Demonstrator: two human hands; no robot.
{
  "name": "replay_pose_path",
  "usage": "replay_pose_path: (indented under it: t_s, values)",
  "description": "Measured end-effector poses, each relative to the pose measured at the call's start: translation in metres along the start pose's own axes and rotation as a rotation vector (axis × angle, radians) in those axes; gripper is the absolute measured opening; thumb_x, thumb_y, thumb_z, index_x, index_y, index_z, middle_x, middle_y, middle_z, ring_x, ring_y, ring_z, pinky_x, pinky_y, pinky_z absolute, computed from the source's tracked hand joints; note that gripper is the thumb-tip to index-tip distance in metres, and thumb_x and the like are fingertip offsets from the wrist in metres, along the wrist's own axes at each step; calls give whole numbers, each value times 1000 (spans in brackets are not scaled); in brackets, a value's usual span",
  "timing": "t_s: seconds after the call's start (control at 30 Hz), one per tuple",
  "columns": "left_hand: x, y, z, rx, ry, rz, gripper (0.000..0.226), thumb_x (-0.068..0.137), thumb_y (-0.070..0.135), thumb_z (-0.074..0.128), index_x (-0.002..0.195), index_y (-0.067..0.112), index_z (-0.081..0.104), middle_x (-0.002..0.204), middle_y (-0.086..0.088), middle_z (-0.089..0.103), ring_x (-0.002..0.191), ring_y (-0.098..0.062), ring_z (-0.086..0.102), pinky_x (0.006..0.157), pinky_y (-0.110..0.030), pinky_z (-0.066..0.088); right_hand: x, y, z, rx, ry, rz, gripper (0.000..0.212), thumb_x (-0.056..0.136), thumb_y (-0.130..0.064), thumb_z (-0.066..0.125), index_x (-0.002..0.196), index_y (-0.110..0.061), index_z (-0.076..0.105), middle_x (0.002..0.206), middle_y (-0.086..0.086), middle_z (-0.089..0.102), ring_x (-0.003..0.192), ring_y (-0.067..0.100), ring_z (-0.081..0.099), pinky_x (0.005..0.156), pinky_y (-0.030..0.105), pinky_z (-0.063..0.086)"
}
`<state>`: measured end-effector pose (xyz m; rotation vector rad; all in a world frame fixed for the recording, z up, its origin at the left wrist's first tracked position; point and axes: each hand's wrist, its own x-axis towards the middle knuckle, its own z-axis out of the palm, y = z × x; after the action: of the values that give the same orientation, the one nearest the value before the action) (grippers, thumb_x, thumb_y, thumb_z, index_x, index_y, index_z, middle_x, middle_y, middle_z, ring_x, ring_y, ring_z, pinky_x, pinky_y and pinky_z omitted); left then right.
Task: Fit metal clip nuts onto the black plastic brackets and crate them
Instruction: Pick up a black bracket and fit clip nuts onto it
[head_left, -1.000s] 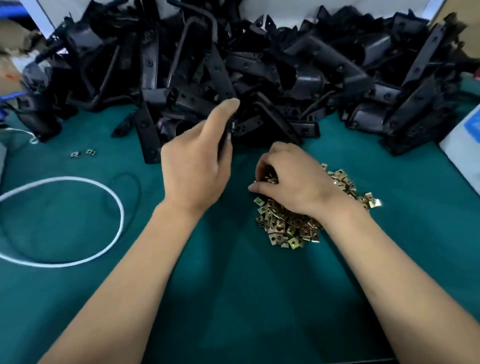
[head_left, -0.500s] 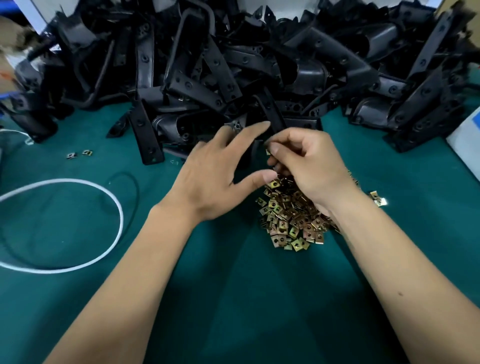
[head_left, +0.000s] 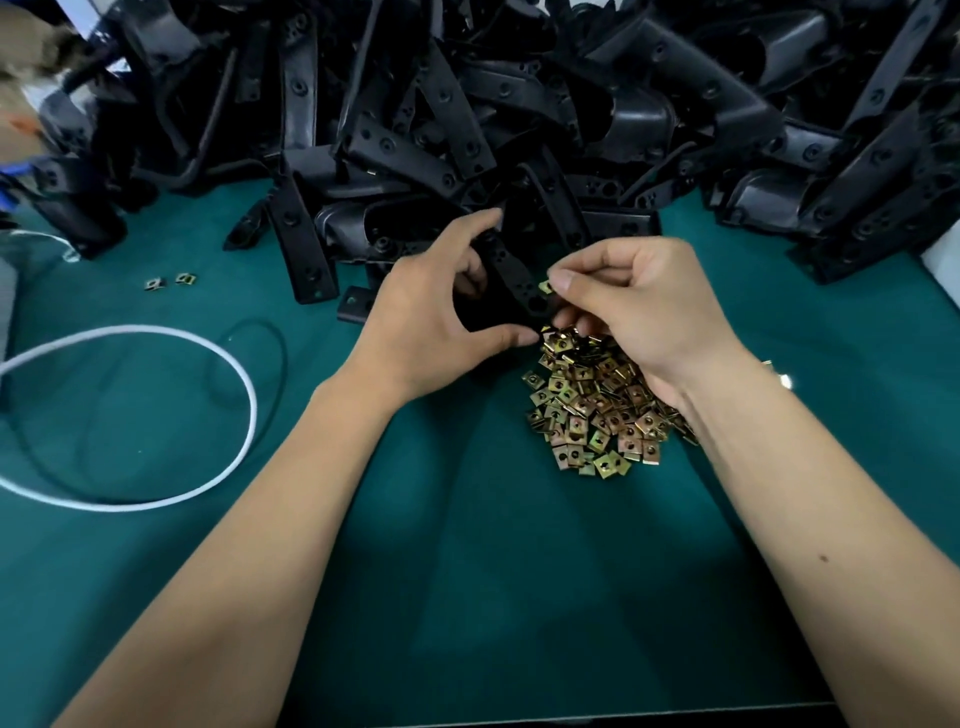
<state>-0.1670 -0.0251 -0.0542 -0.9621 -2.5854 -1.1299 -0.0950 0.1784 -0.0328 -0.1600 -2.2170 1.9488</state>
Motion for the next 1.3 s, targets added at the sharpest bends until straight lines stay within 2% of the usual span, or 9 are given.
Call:
replay_pose_path:
  t_s: [0.17, 0.5, 0.63, 0.7, 0.83, 0.9, 1.0, 1.23, 1.3]
  values:
    - [0, 1, 2, 12, -14, 21, 102, 63, 60, 89, 150, 35, 42, 89, 15, 62, 88, -6, 64, 90, -36, 54, 1, 0, 1, 8, 29, -28, 8, 92, -4, 73, 88, -9, 78, 78, 9, 78, 63, 16, 68, 55, 22, 51]
    - [0, 3, 3, -9, 7, -10, 102, 64, 56, 91, 150, 35, 41, 94, 12, 65, 91, -10, 64, 91, -40, 54, 0, 1, 3, -32, 56, -42, 8, 90, -3, 75, 85, -9, 78, 72, 10, 75, 58, 18, 66, 54, 23, 51]
    - [0, 5, 4, 21, 12, -27, 112, 64, 55, 92, 156, 28, 34, 98, 13, 67, 95, -11, 66, 93, -39, 54, 0, 0, 3, -63, 60, -40, 7, 89, -5, 76, 85, -11, 78, 72, 7, 76, 59, 16, 67, 54, 23, 52]
    - [0, 7, 5, 28, 19, -44, 117, 64, 55, 92, 158, 22, 31, 105, 10, 71, 101, -14, 67, 96, -39, 53, 0, 0, 4, -77, 85, -41, 6, 88, -8, 78, 90, -14, 78, 73, 6, 77, 59, 15, 67, 56, 24, 52]
    - [0, 8, 3, 13, -20, -41, 116, 69, 71, 77, 162, 22, 28, 124, 3, 72, 121, -15, 64, 109, -40, 48, 0, 2, 5, -119, 182, -33, 30, 85, -19, 83, 113, -24, 73, 77, -3, 78, 61, 6, 67, 69, 27, 56]
    - [-1, 11, 3, 25, -6, -45, 117, 69, 81, 68, 162, 23, 28, 131, -3, 70, 129, -17, 61, 112, -41, 46, -1, 2, 8, -98, 185, -13, 24, 85, -17, 82, 108, -19, 75, 78, -3, 79, 66, 6, 70, 68, 27, 57]
    - [-2, 15, 5, 59, 88, -51, 115, 68, 81, 69, 159, 21, 35, 126, -5, 72, 124, -18, 64, 107, -42, 51, -3, 0, 12, -60, 168, 12, 3, 88, -11, 80, 91, -12, 78, 76, 4, 78, 65, 19, 73, 63, 28, 60]
    - [0, 18, 5, 119, 190, 13, 113, 66, 77, 76, 156, 18, 41, 114, 2, 75, 105, -16, 70, 93, -42, 56, 1, -3, 9, -53, 163, 45, 9, 83, -17, 85, 77, -20, 81, 78, 4, 78, 79, 23, 76, 81, 40, 64]
    - [0, 20, 5, 145, 198, 22, 113, 66, 78, 75, 156, 19, 41, 112, 2, 75, 103, -16, 70, 92, -41, 56, 1, -3, 7, -64, 162, 40, 12, 81, -20, 87, 72, -23, 81, 75, 0, 77, 77, 18, 74, 85, 40, 63]
